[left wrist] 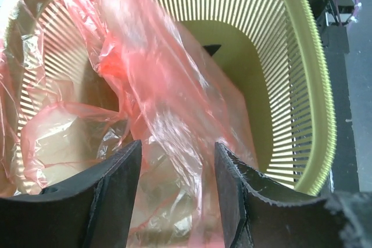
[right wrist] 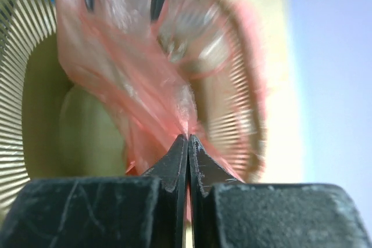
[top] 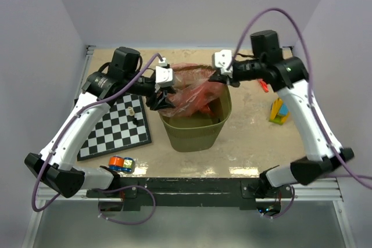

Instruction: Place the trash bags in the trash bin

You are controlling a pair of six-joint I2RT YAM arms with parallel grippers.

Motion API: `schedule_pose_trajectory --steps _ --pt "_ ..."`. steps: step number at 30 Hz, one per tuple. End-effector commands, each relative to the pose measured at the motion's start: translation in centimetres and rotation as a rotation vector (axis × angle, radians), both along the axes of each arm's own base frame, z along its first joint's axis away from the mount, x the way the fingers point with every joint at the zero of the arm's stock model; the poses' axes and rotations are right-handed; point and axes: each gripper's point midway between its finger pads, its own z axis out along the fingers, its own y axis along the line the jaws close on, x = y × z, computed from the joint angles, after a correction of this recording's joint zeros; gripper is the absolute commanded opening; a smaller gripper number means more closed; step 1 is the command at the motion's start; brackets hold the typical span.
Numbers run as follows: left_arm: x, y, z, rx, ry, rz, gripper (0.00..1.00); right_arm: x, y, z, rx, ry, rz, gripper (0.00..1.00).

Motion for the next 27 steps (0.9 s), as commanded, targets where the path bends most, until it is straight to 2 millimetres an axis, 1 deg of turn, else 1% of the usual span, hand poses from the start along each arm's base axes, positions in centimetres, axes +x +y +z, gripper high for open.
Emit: schedule_pose_trajectory --steps 1,5,8,10,12,13,14,16,18,20,22,23,24,27 --pt "-1.5 -0.1 1.3 -0.002 -0.041 -0.074 0.57 -3.7 -1.3 7.7 0.167 -0.219 -0.037 0.0" --pt "-2.9 -0.5 1.8 -0.021 -0.014 -0.102 0.56 -4.6 -2.1 8.6 0.228 -0.256 -0.093 0.0" --pt "-3.4 -0.9 2.3 -0.029 -0.015 -0.101 0.49 -5.2 -2.4 8.3 0.229 -0.261 -0.096 0.0" --pt "-3.3 -1.1 3.1 -0.042 -0.035 -0.095 0.38 -5.6 -2.5 8.2 0.227 -0.269 -0.086 0.0" --pt "-3.2 -1.2 4.4 -0.071 -0.055 -0.077 0.18 -6.2 -2.8 8.2 0.23 -0.276 -0.089 0.0" --pt "-3.4 -1.1 5.0 -0.084 -0.062 -0.07 0.06 -6.4 -3.0 7.9 0.228 -0.274 -0.092 0.0" --pt "-3.7 -1.0 5.4 -0.091 -0.062 -0.07 0.0 -6.6 -3.1 7.7 0.225 -0.274 -0.096 0.0" --pt "-4.6 -0.5 5.9 -0.087 -0.073 -0.073 0.0 -7.5 -3.6 7.2 0.211 -0.283 -0.088 0.0" --pt "-5.7 0.4 5.8 -0.061 -0.067 -0.082 0.0 -8.4 -4.0 6.8 0.206 -0.291 -0.081 0.0" --pt "-7.1 1.2 6.1 -0.049 -0.08 -0.102 0.0 -9.6 -4.4 6.1 0.188 -0.317 -0.052 0.0" --pt "-8.5 1.9 5.9 -0.041 -0.074 -0.115 0.0 -11.2 -5.0 5.5 0.181 -0.339 -0.025 0.0" --pt "-9.4 2.4 5.5 -0.031 -0.084 -0.131 0.0 -12.1 -5.3 5.0 0.173 -0.356 -0.006 0.0" --pt "-9.9 2.8 4.5 -0.01 -0.075 -0.146 0.0 -12.7 -5.5 4.2 0.159 -0.38 0.015 0.0" --pt "-11.0 3.5 2.2 0.023 -0.089 -0.182 0.0 -14.0 -6.1 1.9 0.112 -0.405 0.06 0.0"
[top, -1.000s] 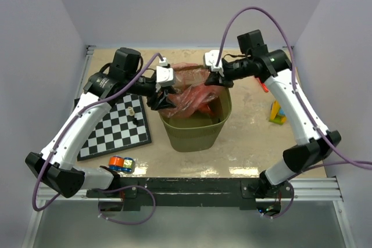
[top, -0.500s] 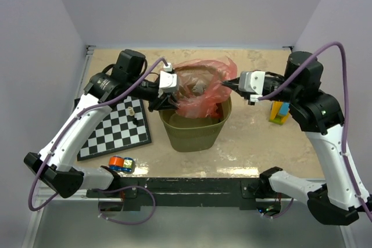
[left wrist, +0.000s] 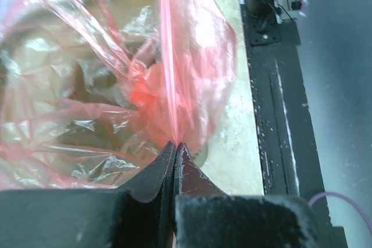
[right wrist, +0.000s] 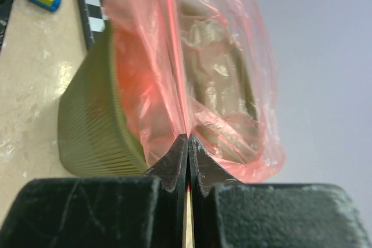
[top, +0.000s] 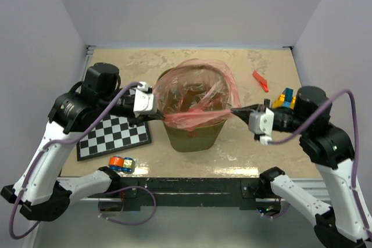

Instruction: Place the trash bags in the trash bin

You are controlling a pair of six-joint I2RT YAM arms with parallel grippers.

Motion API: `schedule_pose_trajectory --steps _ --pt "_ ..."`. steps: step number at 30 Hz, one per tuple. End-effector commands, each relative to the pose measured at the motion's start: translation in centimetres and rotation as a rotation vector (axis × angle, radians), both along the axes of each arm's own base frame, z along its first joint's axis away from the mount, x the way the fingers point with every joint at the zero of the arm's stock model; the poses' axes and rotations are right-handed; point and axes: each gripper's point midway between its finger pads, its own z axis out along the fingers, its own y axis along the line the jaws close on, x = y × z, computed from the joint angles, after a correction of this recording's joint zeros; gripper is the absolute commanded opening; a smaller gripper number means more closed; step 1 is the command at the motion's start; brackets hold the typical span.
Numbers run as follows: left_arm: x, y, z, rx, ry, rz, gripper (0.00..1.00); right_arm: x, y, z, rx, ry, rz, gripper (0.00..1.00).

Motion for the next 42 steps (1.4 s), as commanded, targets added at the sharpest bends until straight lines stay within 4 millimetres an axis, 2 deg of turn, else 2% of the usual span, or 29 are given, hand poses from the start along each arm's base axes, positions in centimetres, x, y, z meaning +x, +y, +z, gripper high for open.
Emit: schedule_pose_trajectory --steps 1,5,10,15,18,21,24,27,28,31,33,36,39,41,42 --pt "-2.8 1.2 -3.4 0.059 0.012 -0.084 0.0 -2.4 -0.6 -3.1 -0.093 -0.066 0.093 0.0" --pt "-3.0 1.1 -5.5 0.07 0.008 -0.091 0.0 -2.5 -1.0 -5.7 -0.175 -0.076 0.127 0.0" --pt "-0.8 0.8 -8.4 0.097 -0.072 -0.048 0.0 -1.7 -1.2 -7.9 -0.239 -0.102 0.136 0.0" --pt "0.9 1.2 -10.2 0.101 -0.127 0.04 0.0 -1.4 -1.9 -9.8 -0.305 -0.092 0.125 0.0" --pt "2.6 1.5 -11.3 0.095 -0.115 0.16 0.0 -0.5 -2.3 -11.8 -0.32 -0.032 0.065 0.0" --pt "4.4 1.9 -12.3 0.104 -0.115 0.271 0.0 1.5 -2.4 -13.2 -0.285 0.034 -0.049 0.0" --pt "5.2 2.5 -13.9 0.135 -0.108 0.329 0.0 3.0 -2.5 -14.7 -0.254 0.125 -0.146 0.0" --pt "5.5 3.0 -14.2 0.14 -0.1 0.374 0.21 3.8 -2.2 -14.6 -0.203 0.201 -0.205 0.02" --pt "5.5 3.2 -14.0 0.135 -0.097 0.39 0.28 4.0 -2.2 -14.5 -0.19 0.225 -0.223 0.07" --pt "4.6 3.7 -13.1 0.139 -0.087 0.389 0.44 3.5 -2.4 -14.0 -0.193 0.258 -0.23 0.22" --pt "3.0 4.0 -11.6 0.127 -0.076 0.352 0.48 2.9 -2.5 -12.5 -0.178 0.245 -0.225 0.27" --pt "-0.9 4.8 -9.8 0.125 -0.036 0.246 0.52 1.5 -3.1 -9.4 -0.159 0.209 -0.222 0.36" --pt "-3.3 6.6 -8.5 0.175 0.006 0.251 0.54 0.5 -4.4 -5.8 -0.157 0.151 -0.261 0.39" --pt "-2.6 8.0 -7.1 0.187 -0.019 0.354 0.56 1.0 -4.9 -2.4 -0.084 0.121 -0.333 0.41" --pt "-1.6 8.5 -6.0 0.166 -0.047 0.43 0.56 1.7 -5.0 -0.6 -0.028 0.105 -0.372 0.42"
